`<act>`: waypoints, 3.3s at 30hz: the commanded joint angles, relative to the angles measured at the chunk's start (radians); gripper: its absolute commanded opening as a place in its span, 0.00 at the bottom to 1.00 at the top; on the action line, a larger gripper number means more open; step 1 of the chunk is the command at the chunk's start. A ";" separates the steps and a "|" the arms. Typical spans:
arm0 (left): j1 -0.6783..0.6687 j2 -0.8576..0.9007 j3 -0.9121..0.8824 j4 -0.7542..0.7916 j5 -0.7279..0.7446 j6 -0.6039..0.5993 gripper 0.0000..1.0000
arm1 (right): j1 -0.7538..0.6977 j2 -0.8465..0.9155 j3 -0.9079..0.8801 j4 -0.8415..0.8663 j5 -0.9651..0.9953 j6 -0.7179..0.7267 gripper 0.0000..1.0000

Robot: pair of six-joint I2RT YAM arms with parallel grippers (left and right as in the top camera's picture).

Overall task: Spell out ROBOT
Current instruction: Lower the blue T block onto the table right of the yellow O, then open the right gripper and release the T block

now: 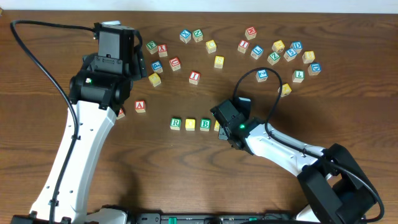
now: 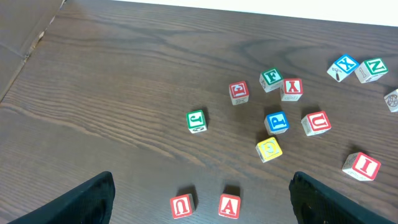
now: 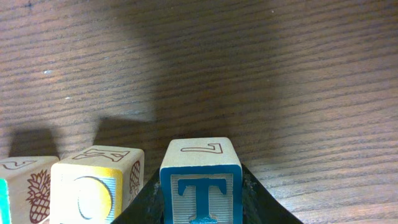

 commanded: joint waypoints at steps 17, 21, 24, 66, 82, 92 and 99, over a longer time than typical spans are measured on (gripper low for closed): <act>0.006 0.006 0.016 -0.003 -0.010 0.013 0.88 | -0.008 -0.010 -0.007 0.004 0.029 0.000 0.37; 0.006 0.006 0.016 -0.003 -0.011 0.013 0.88 | -0.008 -0.010 -0.007 0.005 0.029 0.000 0.38; 0.006 0.006 0.016 -0.003 -0.010 0.013 0.88 | -0.008 -0.010 -0.007 0.005 0.029 0.000 0.44; 0.006 0.006 0.016 -0.008 -0.010 0.013 0.88 | -0.047 -0.010 -0.007 0.034 0.029 -0.072 0.57; 0.006 0.006 0.016 -0.008 -0.011 0.013 0.88 | -0.090 -0.010 0.041 0.071 0.029 -0.185 0.73; 0.006 0.006 0.016 -0.008 -0.011 0.013 0.88 | -0.147 -0.010 0.119 0.060 0.033 -0.283 0.57; 0.006 0.006 0.016 -0.010 -0.011 0.013 0.88 | -0.185 -0.010 0.173 -0.012 0.036 -0.311 0.26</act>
